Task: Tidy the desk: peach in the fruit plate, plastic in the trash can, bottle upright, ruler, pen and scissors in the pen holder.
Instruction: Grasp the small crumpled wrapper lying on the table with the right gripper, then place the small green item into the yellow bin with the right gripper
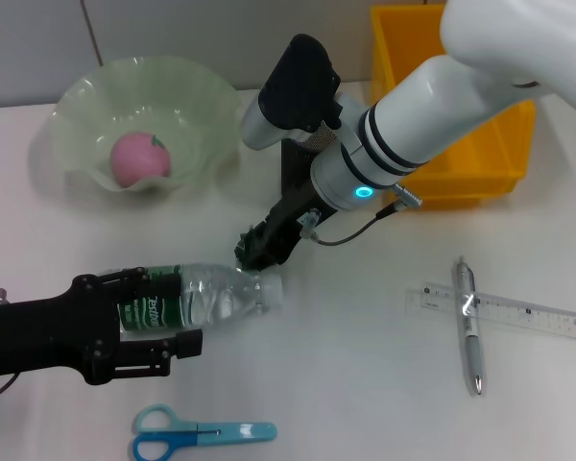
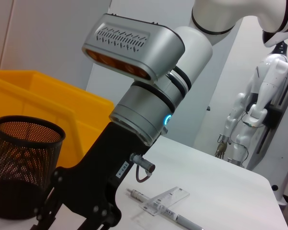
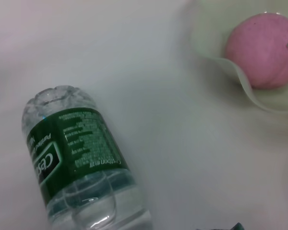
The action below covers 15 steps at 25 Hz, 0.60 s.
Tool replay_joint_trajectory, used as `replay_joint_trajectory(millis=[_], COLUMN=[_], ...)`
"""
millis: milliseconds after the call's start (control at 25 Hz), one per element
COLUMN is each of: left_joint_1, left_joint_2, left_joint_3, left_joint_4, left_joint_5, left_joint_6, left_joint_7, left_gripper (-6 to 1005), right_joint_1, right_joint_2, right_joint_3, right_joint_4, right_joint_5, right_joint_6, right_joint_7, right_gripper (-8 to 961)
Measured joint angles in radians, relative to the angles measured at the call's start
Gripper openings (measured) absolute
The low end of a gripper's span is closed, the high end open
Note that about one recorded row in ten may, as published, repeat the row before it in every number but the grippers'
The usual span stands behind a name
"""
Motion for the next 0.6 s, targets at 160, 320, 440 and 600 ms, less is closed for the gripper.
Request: replay_joint_trajectory(millis=[160, 320, 440, 600], left_joint_1=[0.000, -0.001, -0.002, -0.003], left_joint_2=[0.000, -0.001, -0.001, -0.002], left_joint_3=[0.000, 0.000, 0.000, 0.000], left_joint_4=[0.000, 0.000, 0.000, 0.000], left_joint_5=[0.000, -0.001, -0.003, -0.005], left_joint_6=[0.002, 0.002, 0.002, 0.002], left_joint_7=[-0.001, -0.001, -0.003, -0.004], left_gripper=[832, 831, 831, 831], right_joint_1=[0.000, -0.009, -0.012, -0.019], right_joint_2=[0.000, 0.000, 0.000, 0.000], right_joint_3=[0.000, 0.000, 0.000, 0.002], right_joint_4=[0.000, -0.006, -0.011, -0.029], right_joint_5=[0.000, 0.000, 0.000, 0.000], right_joint_6=[0.000, 0.000, -0.001, -0.010], right_joint_7=[0.000, -0.001, -0.004, -0.005], right_gripper=[450, 350, 275, 129])
